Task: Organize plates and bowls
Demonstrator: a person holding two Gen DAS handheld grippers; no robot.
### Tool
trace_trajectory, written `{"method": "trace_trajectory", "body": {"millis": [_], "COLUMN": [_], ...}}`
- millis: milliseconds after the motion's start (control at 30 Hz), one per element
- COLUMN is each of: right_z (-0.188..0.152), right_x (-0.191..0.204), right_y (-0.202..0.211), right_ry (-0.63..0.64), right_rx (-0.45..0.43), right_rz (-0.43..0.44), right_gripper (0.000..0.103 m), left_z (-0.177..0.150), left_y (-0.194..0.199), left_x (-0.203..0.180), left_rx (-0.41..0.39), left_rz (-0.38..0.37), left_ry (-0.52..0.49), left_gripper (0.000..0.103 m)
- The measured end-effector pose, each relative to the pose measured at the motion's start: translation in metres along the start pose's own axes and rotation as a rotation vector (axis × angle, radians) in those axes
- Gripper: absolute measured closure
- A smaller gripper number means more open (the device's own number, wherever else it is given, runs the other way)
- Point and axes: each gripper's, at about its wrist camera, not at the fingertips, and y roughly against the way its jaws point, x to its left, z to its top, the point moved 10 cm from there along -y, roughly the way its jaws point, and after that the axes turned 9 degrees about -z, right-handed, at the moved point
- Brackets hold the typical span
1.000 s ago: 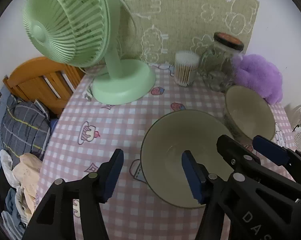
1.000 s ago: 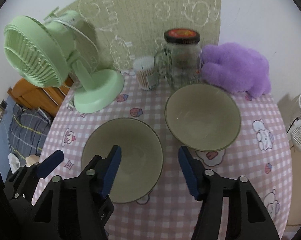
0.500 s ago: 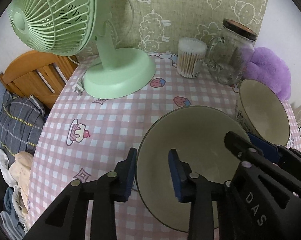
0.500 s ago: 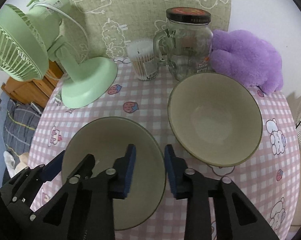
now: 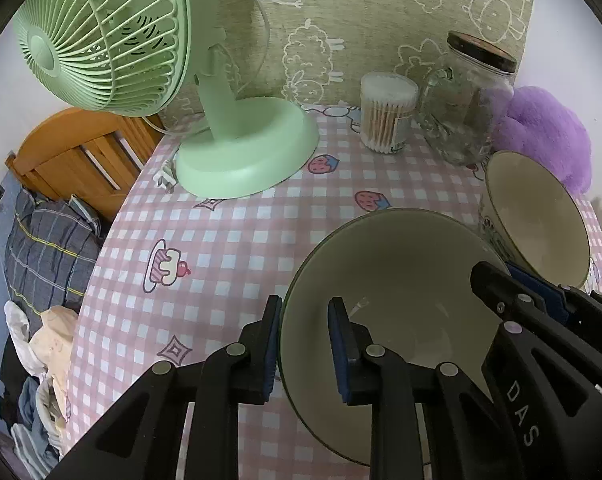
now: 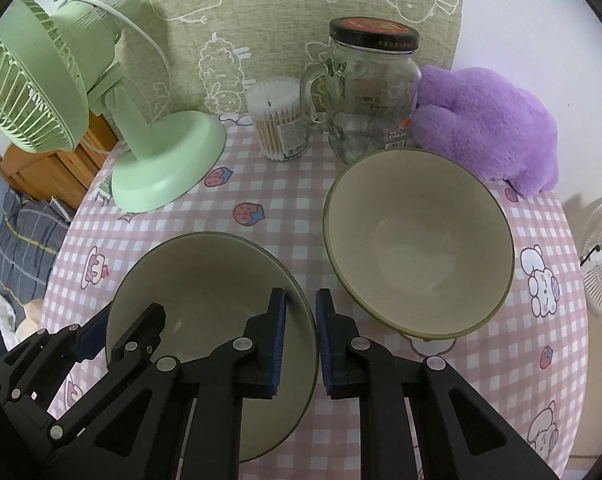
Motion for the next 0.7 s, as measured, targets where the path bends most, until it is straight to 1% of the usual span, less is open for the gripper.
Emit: {"method": "trace_trajectory", "body": {"millis": [267,533,700], "right_z": [-0.006,-0.016,-0.023], "right_x": [0.000,-0.001,-0.005], "right_y": [0.010,0.033,0.055], "right_ry": [0.006,0.002,-0.004], "right_rx": [-0.002,-0.009,-0.026], "right_rz": [-0.001,0.011,0.007], "right_gripper": [0.085,0.085,0.085], "left_z": [-0.007,-0.018,-0.023], "left_y": [0.010,0.032,0.050], "left_x": [0.000,0.000,-0.005], "left_rx": [0.006,0.003,-0.013], "left_rz": [-0.001,0.001,-0.006], "left_ry": [0.010,0.014,0.005], "left_gripper": [0.082,0.082,0.082]}}
